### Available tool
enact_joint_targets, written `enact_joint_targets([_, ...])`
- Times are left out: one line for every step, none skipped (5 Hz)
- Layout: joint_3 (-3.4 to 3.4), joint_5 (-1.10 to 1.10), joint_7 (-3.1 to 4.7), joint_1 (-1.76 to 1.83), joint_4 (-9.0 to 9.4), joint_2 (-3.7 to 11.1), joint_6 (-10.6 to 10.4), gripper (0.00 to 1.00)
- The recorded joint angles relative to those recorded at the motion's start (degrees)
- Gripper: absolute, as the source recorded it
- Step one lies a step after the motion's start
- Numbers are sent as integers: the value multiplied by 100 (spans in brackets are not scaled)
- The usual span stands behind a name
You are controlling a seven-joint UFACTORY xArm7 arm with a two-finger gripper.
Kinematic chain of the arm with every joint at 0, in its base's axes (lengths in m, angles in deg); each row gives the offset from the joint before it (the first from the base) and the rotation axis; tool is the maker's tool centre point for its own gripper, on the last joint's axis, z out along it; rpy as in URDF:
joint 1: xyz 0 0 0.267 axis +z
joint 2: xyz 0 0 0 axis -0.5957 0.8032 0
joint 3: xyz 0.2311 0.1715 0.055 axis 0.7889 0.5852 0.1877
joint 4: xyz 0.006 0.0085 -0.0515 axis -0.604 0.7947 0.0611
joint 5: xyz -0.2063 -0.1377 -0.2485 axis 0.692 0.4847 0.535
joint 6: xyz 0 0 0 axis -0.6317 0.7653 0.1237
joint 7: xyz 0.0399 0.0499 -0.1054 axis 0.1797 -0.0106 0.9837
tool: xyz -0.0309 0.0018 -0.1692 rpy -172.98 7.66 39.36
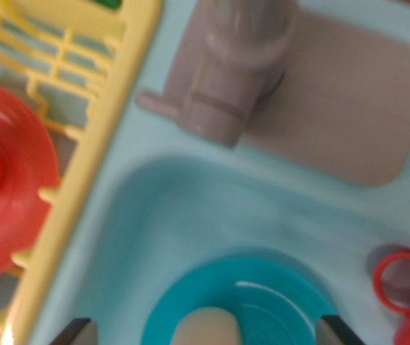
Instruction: Pick detergent from the sink
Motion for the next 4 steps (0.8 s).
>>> enact_joint_targets([-24,-17,123,-9,163,20,-175,0])
enact_joint_targets([-46,-33,240,-18,317,39,-341,0])
enact_joint_targets([-93,-68,488,-36,646,79,-693,100])
enact_joint_targets([-93,-68,488,-36,646,79,-693,100])
